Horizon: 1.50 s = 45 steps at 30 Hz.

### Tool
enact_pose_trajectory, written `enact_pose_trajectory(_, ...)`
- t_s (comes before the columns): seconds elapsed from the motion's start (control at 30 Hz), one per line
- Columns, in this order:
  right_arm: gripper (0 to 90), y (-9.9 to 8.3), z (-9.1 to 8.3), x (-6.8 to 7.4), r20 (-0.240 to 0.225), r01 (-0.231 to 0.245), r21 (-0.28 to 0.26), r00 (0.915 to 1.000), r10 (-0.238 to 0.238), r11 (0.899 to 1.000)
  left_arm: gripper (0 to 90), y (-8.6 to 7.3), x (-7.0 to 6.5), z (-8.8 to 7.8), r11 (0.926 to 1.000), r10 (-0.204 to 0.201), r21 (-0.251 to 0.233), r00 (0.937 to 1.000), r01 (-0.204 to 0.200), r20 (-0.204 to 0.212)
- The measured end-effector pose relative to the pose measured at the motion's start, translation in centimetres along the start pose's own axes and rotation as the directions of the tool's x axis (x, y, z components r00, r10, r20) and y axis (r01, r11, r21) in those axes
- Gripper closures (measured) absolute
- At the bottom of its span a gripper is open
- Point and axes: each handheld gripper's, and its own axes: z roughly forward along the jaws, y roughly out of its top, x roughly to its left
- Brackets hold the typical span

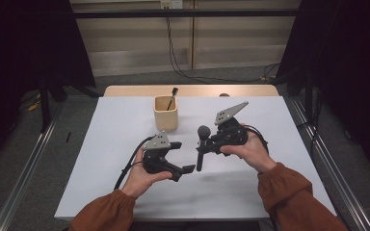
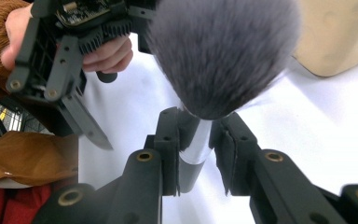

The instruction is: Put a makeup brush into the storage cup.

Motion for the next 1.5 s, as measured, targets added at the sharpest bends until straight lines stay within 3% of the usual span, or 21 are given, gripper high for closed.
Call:
enact_pose_trajectory(0.3,72.5,0.5,0.6,0.3,-0.014,0.007,-0.008,0.9999,-0.007,1.0,6.6,-0.1,-0.1,0.8,0.9998,0.016,0.012,0.9997,-0.016,0.017)
enact_pose_trajectory(0.4,72.5,0.7,0.6,0.4,-0.014,0.013,-0.006,0.9998,-0.013,1.0,12.8,0.0,-0.2,1.0,1.0,-0.003,0.001,0.9999,0.003,0.016)
enact_pose_trajectory(0.5,72.5,0.8,0.7,0.4,-0.017,0.016,-0.008,0.9997,-0.016,1.0,21.2,0.0,-0.2,1.2,0.9999,0.005,0.013,1.0,-0.005,0.008)
enact_pose_trajectory(0.8,72.5,0.9,0.8,0.5,-0.019,0.022,-0.015,0.9996,-0.022,1.0,44.2,0.1,-0.3,1.6,0.9999,-0.001,-0.013,0.9994,0.001,0.034)
enact_pose_trajectory(0.97,72.5,1.0,0.8,0.6,-0.017,0.026,-0.023,0.9995,-0.026,0.999,51.3,0.1,-0.2,1.7,0.9999,0.003,-0.01,0.9996,-0.003,0.028)
enact_pose_trajectory(1.27,72.5,0.9,1.0,0.6,-0.018,0.026,-0.035,0.9995,-0.027,0.999,64.2,0.1,-0.1,1.6,0.999,-0.034,-0.029,0.9989,0.035,0.033)
enact_pose_trajectory(1.5,72.5,0.8,1.2,0.6,-0.014,0.029,-0.039,0.9995,-0.03,0.999,73.1,0.1,0.0,1.6,0.9989,-0.038,-0.024,0.9984,0.039,0.041)
